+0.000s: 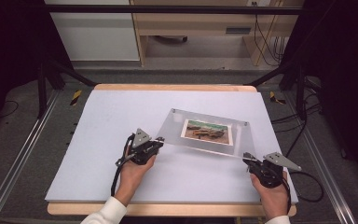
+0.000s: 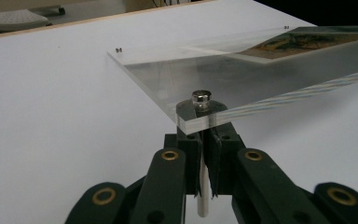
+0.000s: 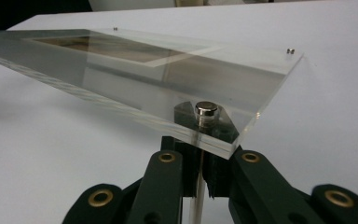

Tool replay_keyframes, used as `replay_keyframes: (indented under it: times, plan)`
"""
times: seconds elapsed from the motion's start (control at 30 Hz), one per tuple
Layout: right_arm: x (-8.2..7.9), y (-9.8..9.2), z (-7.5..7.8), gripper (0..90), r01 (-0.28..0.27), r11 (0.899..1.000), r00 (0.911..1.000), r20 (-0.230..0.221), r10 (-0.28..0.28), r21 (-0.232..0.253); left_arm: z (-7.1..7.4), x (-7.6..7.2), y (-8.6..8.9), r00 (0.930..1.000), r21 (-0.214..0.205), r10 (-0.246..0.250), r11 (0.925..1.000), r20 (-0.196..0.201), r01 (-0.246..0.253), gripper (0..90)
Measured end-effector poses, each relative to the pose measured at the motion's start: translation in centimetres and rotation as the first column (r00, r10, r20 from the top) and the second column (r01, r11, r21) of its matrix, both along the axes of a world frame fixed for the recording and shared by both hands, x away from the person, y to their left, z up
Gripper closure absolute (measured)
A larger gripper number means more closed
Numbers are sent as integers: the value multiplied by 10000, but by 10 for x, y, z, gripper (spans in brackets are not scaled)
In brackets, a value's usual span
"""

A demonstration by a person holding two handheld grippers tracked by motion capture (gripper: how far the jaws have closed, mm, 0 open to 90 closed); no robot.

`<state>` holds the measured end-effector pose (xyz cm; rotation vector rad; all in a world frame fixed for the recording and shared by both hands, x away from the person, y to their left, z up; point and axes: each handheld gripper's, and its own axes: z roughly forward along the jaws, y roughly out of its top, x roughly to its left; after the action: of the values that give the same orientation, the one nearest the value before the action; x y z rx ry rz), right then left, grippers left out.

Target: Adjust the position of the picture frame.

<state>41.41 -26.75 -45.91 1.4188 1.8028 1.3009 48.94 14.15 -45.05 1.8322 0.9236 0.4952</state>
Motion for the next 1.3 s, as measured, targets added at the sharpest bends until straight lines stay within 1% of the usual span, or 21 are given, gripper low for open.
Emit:
replay_keyframes:
  times: [0.1, 0.3, 0.47, 0.6, 0.67, 0.7, 0.73, 0.9, 0.93, 1.3]
  plan:
    - [1, 3, 3, 850, -98, 9999, 9998, 200, 97, 61, 4, -2, 4, 9999, -26, 90, 10000, 143, -89, 840]
    - [6, 8, 8, 846, -313, 9995, 9988, 382, 311, 59, 8, -6, 12, 9991, -17, 294, 9996, 313, -294, 836]
    - [11, 14, 12, 843, -520, 9986, 9971, 571, 513, 111, 12, -9, 18, 9979, -128, 500, 9987, 419, -495, 835]
    - [17, 20, 15, 839, -776, 9969, 9943, 739, 766, 109, 16, -13, 28, 9950, -241, 825, 9964, 561, -813, 832]
    - [19, 24, 17, 836, -895, 9960, 9927, 822, 887, 53, 18, -14, 30, 9943, -288, 890, 9958, 589, -874, 831]
    - [21, 26, 18, 836, -957, 9953, 9920, 842, 941, 145, 19, -15, 32, 9936, -291, 938, 9953, 625, -921, 831]
    - [22, 28, 19, 835, -1035, 9946, 9912, 842, 1024, 86, 21, -18, 37, 9915, -283, 1085, 9939, 717, -1067, 830]
    - [27, 35, 21, 833, -1224, 9924, 9890, 848, 1212, 96, 25, -22, 44, 9884, -323, 1269, 9917, 835, -1246, 830]
    - [28, 37, 21, 833, -1273, 9917, 9883, 868, 1254, 160, 25, -23, 45, 9877, -315, 1295, 9914, 871, -1272, 830]
    - [35, 51, 24, 832, -1678, 9858, 9815, 953, 1661, 110, 30, -35, 59, 9812, -221, 1599, 9871, 1079, -1585, 826]
